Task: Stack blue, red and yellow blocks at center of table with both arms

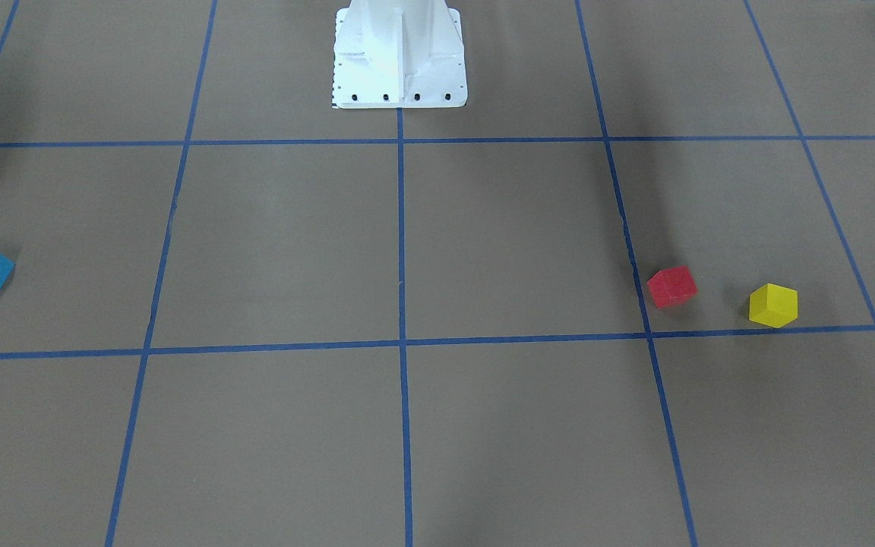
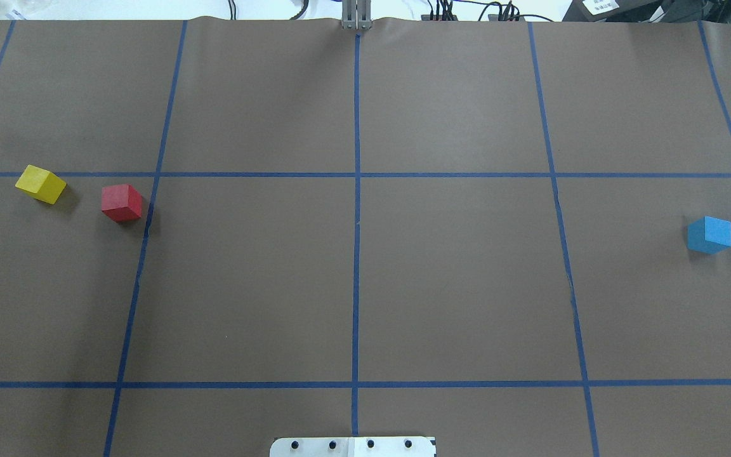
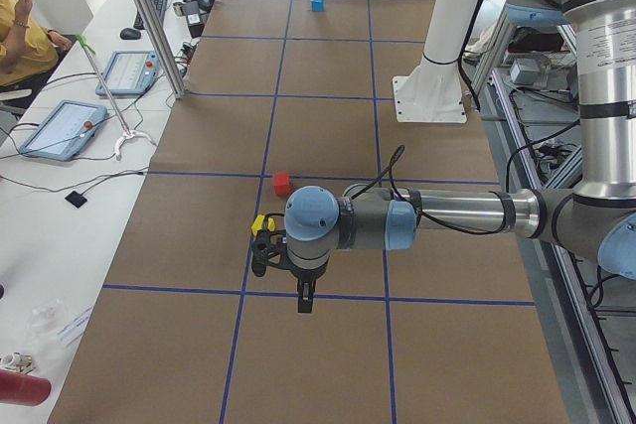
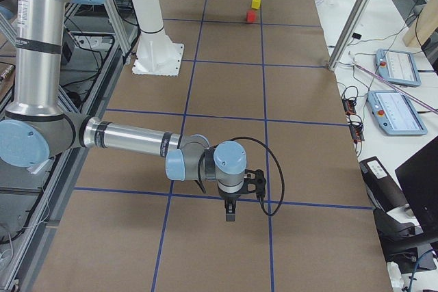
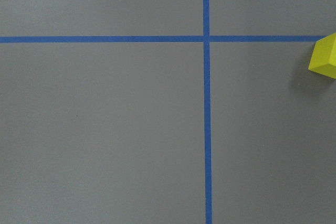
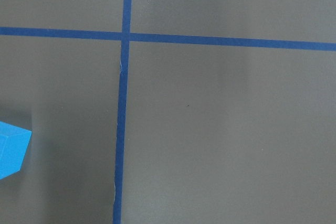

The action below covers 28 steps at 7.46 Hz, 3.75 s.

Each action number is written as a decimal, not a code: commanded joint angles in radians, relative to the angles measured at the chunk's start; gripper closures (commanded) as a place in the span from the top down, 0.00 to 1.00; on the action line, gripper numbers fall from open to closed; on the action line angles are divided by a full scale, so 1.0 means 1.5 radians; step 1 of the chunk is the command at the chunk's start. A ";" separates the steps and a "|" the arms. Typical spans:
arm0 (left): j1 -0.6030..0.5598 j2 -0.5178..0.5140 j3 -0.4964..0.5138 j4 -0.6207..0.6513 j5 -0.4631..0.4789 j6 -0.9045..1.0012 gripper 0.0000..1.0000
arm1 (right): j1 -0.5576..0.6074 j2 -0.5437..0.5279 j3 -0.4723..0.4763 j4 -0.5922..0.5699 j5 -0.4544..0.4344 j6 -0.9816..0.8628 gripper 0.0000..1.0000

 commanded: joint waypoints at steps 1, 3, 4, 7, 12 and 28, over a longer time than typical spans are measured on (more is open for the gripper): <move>0.000 0.001 -0.016 0.002 -0.001 0.000 1.00 | 0.000 0.005 0.004 -0.001 0.002 0.002 1.00; 0.001 0.000 -0.018 0.000 0.005 0.001 1.00 | 0.000 0.010 0.012 -0.027 0.006 0.002 1.00; 0.000 0.000 -0.020 0.000 0.005 0.001 1.00 | 0.000 0.011 0.030 -0.063 0.007 0.002 1.00; 0.000 -0.008 -0.050 -0.001 0.002 -0.006 1.00 | 0.002 -0.006 0.048 -0.059 0.003 0.002 1.00; 0.000 -0.041 -0.090 -0.012 0.003 -0.007 1.00 | 0.002 -0.006 0.051 0.082 0.015 0.000 1.00; 0.000 -0.029 -0.087 -0.018 -0.001 -0.006 1.00 | -0.443 -0.070 0.019 0.491 -0.319 0.717 0.99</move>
